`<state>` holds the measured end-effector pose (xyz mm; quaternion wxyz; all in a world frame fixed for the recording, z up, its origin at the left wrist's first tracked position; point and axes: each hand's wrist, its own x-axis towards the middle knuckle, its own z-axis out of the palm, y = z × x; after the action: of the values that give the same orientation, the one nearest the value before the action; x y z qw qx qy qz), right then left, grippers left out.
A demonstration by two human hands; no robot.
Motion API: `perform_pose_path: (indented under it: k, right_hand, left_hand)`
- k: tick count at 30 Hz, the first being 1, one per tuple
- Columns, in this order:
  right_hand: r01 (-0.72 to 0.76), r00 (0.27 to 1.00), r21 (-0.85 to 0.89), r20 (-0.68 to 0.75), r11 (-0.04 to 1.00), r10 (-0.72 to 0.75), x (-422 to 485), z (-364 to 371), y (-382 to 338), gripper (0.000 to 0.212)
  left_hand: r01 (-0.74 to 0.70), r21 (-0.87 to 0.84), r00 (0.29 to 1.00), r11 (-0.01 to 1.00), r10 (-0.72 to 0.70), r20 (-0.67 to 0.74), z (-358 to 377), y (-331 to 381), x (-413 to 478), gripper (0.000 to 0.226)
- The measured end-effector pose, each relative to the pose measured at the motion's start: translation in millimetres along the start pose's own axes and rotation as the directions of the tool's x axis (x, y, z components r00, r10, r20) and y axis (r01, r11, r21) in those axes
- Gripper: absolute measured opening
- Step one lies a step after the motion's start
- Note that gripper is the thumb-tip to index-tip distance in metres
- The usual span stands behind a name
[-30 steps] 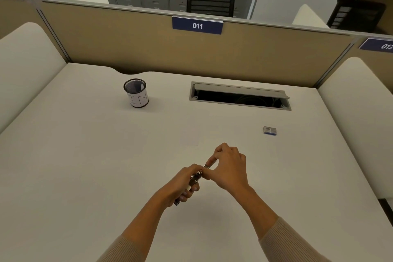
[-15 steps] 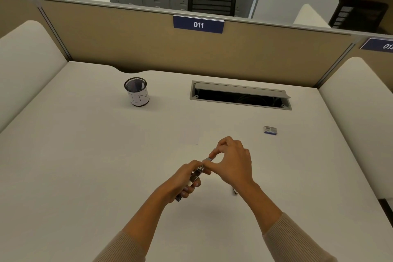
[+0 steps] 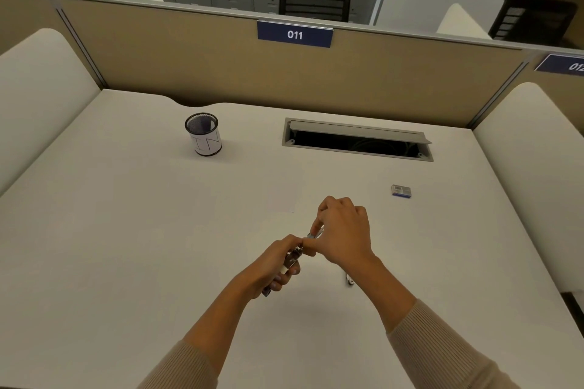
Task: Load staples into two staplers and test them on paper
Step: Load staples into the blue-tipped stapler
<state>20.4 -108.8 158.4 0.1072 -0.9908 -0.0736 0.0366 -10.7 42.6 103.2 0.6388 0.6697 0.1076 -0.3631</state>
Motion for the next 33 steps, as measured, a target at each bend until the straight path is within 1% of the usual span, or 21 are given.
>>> perform_pose_path:
  k: [2,6,9,13,21,24,26,28,33]
  right_hand:
    - [-0.011,1.0,-0.03,0.02,0.999,0.012,1.5,-1.5,-1.0,0.023]
    - [-0.037,0.995,-0.101,0.086,0.994,0.046,5.1,-2.8,-2.9,0.037]
    - [-0.029,0.995,-0.16,0.088,0.987,0.043,8.3,-3.3,-3.6,0.041]
    - [-0.049,0.994,-0.163,0.087,0.985,0.064,10.8,-2.9,-3.2,0.046]
    - [-0.079,0.986,-0.176,0.131,0.981,0.103,10.5,-2.8,-2.7,0.039]
    - [-0.1,0.988,-0.098,0.108,0.99,0.11,5.3,0.2,-0.3,0.029]
    - [-0.102,0.991,-0.006,0.083,0.995,0.103,0.3,2.8,2.5,0.022]
    - [-0.097,0.994,0.091,0.067,0.991,0.091,-5.0,6.3,5.7,0.019]
    - [-0.166,0.986,0.297,0.065,0.941,0.153,-14.1,16.5,10.5,0.01]
  left_hand:
    - [-0.001,0.011,1.0,1.0,0.001,0.003,0.4,0.1,0.6,0.048]
    - [0.003,0.046,1.0,0.999,-0.005,0.028,3.3,-0.5,-0.1,0.048]
    - [-0.008,0.051,0.999,0.999,0.006,0.035,4.8,-1.2,-0.4,0.05]
    - [-0.003,0.067,0.999,0.998,0.001,0.033,5.7,0.1,-2.3,0.053]
    - [0.005,0.067,1.0,0.998,-0.007,0.03,9.7,0.8,-4.9,0.055]
    - [-0.001,0.066,1.0,0.998,0.0,0.023,9.0,-0.1,-5.4,0.055]
    - [0.0,0.058,1.0,0.998,-0.001,0.014,8.1,-1.0,-5.4,0.055]
    - [-0.003,0.043,1.0,0.999,0.002,0.015,6.9,-2.5,-5.1,0.055]
    - [-0.02,0.007,1.0,1.0,0.02,0.011,6.3,-2.3,-7.1,0.051]
